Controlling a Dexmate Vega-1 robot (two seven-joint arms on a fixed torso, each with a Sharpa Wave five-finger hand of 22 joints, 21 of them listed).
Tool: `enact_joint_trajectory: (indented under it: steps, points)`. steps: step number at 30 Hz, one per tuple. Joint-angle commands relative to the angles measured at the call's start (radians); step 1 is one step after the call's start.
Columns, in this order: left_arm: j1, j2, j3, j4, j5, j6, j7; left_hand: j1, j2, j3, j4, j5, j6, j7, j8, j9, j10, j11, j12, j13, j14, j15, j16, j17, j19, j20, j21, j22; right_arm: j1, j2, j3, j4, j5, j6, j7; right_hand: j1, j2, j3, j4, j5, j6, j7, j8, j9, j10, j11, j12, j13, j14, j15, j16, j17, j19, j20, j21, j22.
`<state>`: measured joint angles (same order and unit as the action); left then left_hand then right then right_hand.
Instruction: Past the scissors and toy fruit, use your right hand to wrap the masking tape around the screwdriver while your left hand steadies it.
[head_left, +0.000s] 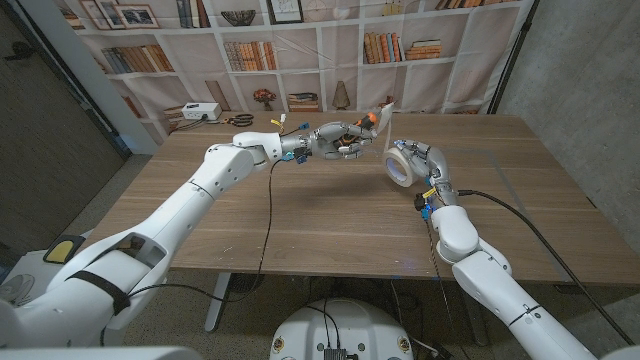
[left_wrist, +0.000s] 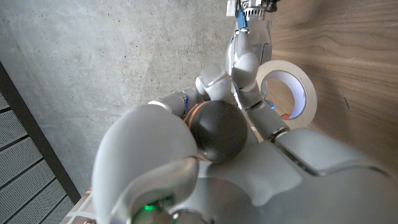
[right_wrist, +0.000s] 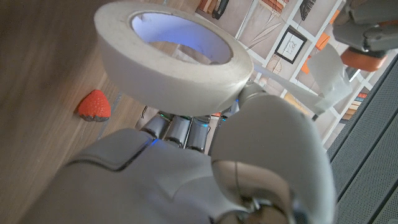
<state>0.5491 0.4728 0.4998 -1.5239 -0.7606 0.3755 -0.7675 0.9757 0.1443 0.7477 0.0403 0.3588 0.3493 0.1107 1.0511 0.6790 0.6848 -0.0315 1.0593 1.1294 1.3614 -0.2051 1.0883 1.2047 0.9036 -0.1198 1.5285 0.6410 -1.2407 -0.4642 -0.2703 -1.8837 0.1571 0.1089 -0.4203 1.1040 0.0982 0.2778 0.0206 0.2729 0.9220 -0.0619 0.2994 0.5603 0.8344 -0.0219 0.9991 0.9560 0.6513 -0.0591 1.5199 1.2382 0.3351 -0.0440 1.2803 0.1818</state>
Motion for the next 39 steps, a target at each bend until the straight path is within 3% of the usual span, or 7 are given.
enact_joint_trajectory:
  steps: [1, 15, 23, 31, 39]
  points:
    - [-0.003, 0.014, 0.012, -0.006, -0.045, 0.057, -0.062, 0.018, 0.031, 0.045, 0.038, -0.001, -0.001, 0.002, 0.010, 0.004, -0.002, -0.005, 0.005, 0.003, 0.008, -0.002, 0.004, 0.004, 0.007, -0.094, 0.006, 0.004, 0.201, 0.058, -0.132, 0.152, -0.060, -0.012, -0.033, 0.043, 0.046, 0.045, -0.039, 0.008, 0.084, 0.078, 0.006, 0.005, 0.032, -0.047, 0.005, 0.002, -0.003, -0.148, 0.004, 0.003, -0.001, -0.048, 0.003, 0.001]
    - [-0.026, 0.030, 0.038, 0.022, -0.033, 0.102, -0.112, 0.020, 0.032, 0.046, 0.035, -0.005, -0.006, 0.005, 0.013, 0.004, -0.004, -0.009, 0.007, 0.003, 0.005, -0.002, 0.004, 0.003, 0.007, -0.094, 0.004, 0.000, 0.355, 0.117, -0.186, 0.253, -0.097, -0.025, -0.061, 0.042, 0.044, 0.044, -0.039, 0.010, 0.085, 0.078, 0.005, 0.007, 0.030, -0.048, 0.006, 0.003, -0.004, -0.148, 0.004, 0.003, -0.001, -0.049, 0.003, 0.001]
    - [-0.044, 0.032, 0.049, 0.045, -0.015, 0.110, -0.136, 0.022, 0.033, 0.046, 0.034, -0.007, -0.004, 0.005, 0.014, 0.001, -0.003, -0.006, 0.007, 0.000, 0.007, -0.003, 0.005, 0.004, 0.007, -0.094, 0.005, -0.001, 0.422, 0.128, -0.213, 0.284, -0.113, -0.026, -0.050, 0.042, 0.045, 0.045, -0.039, 0.010, 0.085, 0.078, 0.003, 0.007, 0.031, -0.048, 0.004, 0.000, -0.004, -0.149, 0.004, 0.003, 0.000, -0.049, 0.003, 0.001]
    - [-0.063, 0.043, 0.072, 0.052, 0.012, 0.136, -0.156, 0.024, 0.034, 0.046, 0.032, -0.011, -0.005, 0.008, 0.018, 0.003, -0.006, -0.006, 0.010, 0.003, 0.005, -0.002, 0.000, -0.001, 0.007, -0.094, 0.007, 0.000, 0.457, 0.127, -0.220, 0.286, -0.125, -0.020, -0.050, 0.041, 0.044, 0.045, -0.040, 0.011, 0.086, 0.077, 0.002, 0.007, 0.032, -0.048, 0.004, -0.002, -0.003, -0.149, 0.004, 0.003, 0.001, -0.050, 0.003, 0.000]
    - [-0.082, 0.056, 0.094, 0.038, 0.044, 0.168, -0.155, 0.026, 0.035, 0.047, 0.030, -0.014, -0.008, 0.008, 0.021, 0.004, -0.008, -0.005, 0.010, 0.003, 0.008, -0.003, 0.000, 0.000, 0.004, -0.094, 0.003, -0.007, 0.450, 0.129, -0.198, 0.277, -0.127, 0.006, -0.084, 0.041, 0.044, 0.045, -0.040, 0.012, 0.087, 0.077, 0.000, 0.008, 0.031, -0.049, 0.006, 0.003, -0.004, -0.148, 0.004, 0.003, 0.002, -0.052, 0.002, 0.000]
